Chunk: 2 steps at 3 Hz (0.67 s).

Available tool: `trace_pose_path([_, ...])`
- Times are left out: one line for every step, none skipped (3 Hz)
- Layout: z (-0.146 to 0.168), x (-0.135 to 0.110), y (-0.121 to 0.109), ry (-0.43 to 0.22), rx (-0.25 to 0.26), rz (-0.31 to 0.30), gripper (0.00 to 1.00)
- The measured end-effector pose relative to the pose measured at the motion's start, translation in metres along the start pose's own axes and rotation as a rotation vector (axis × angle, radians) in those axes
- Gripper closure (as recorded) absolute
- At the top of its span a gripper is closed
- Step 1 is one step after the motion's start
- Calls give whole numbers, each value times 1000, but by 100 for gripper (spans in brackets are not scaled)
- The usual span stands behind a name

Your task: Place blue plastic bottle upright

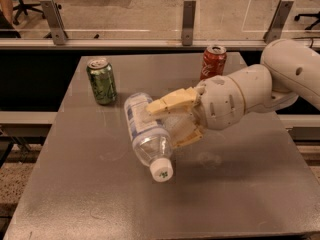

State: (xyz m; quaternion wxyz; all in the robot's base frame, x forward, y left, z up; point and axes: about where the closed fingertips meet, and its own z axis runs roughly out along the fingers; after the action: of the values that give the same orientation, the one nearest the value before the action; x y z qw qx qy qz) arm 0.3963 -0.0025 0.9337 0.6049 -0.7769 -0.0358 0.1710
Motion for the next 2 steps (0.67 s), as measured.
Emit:
trace_pose_path([-12,-2,-4,-44,61,46,100])
trace_pose_path([-25,-3,-12,-63,45,80,100])
